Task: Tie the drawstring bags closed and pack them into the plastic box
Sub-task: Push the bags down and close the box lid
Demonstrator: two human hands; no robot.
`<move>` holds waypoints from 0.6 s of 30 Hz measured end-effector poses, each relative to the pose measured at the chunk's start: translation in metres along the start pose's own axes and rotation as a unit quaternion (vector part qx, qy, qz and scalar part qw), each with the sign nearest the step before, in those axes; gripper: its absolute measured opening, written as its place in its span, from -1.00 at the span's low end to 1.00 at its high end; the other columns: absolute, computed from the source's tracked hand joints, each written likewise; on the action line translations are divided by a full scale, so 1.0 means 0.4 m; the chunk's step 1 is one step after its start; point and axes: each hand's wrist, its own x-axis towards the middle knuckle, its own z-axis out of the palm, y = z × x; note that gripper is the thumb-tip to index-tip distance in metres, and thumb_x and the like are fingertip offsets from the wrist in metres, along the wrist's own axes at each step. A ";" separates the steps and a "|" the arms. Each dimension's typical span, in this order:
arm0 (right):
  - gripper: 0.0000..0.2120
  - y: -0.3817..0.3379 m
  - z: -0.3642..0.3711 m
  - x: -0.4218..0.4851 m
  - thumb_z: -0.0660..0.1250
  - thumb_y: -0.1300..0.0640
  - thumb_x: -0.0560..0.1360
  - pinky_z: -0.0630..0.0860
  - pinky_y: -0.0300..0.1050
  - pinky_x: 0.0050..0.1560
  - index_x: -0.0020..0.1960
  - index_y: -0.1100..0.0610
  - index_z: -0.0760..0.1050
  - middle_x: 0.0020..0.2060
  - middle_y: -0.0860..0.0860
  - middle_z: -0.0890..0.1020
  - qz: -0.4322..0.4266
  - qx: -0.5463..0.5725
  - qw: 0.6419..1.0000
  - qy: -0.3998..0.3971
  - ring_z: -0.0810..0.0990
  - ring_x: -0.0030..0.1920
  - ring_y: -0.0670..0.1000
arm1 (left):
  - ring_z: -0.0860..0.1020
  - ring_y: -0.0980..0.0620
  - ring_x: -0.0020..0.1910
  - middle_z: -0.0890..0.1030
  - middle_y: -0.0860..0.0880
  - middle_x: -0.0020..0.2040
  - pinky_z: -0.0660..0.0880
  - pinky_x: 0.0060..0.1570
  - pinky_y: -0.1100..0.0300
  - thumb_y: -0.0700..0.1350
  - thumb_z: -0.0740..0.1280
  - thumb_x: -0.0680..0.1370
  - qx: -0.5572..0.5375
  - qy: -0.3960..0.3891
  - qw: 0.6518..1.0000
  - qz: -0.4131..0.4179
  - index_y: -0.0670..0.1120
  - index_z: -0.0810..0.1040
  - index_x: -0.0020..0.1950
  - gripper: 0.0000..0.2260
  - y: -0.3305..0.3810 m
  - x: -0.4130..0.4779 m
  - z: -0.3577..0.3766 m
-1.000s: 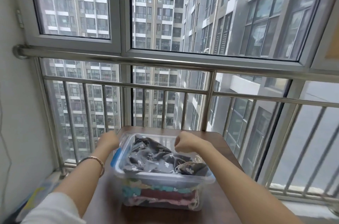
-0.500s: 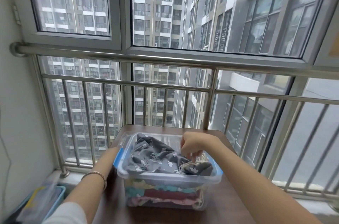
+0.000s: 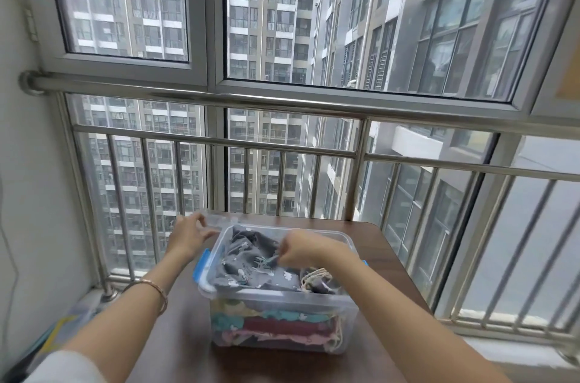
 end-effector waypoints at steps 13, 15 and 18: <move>-0.16 -0.194 0.042 0.022 -0.20 -0.37 0.57 0.14 0.18 0.46 0.36 0.26 0.45 0.46 0.15 0.35 -0.007 0.201 0.965 -0.170 0.25 0.49 0.13 | 0.53 -0.09 -0.15 0.44 -0.23 0.12 0.42 -0.19 0.13 -0.06 0.43 0.47 -0.045 0.130 0.990 -0.013 -0.10 0.52 0.01 -0.80 0.104 -0.026 -0.112; -0.45 -0.167 0.026 0.024 0.05 -0.16 0.64 0.52 -0.09 0.05 0.06 0.28 0.57 0.05 0.18 0.62 -0.045 0.273 0.961 -0.014 0.62 0.02 0.09 | 0.50 -0.09 -0.09 0.45 -0.23 0.13 0.45 -0.08 0.11 -0.10 0.43 0.47 -0.080 0.132 0.988 0.013 -0.13 0.52 0.03 -0.80 0.127 -0.028 -0.137; -0.90 -0.066 -0.021 0.018 0.24 0.25 0.53 0.31 -0.28 -0.40 -0.16 0.17 0.37 -0.32 0.01 0.42 0.053 0.362 0.851 0.376 0.36 -0.38 -0.05 | 0.57 -0.18 -0.01 0.47 -0.22 0.15 0.56 0.05 -0.06 -0.10 0.43 0.46 -0.122 0.125 0.982 0.076 -0.03 0.50 -0.03 -0.84 0.163 -0.030 -0.181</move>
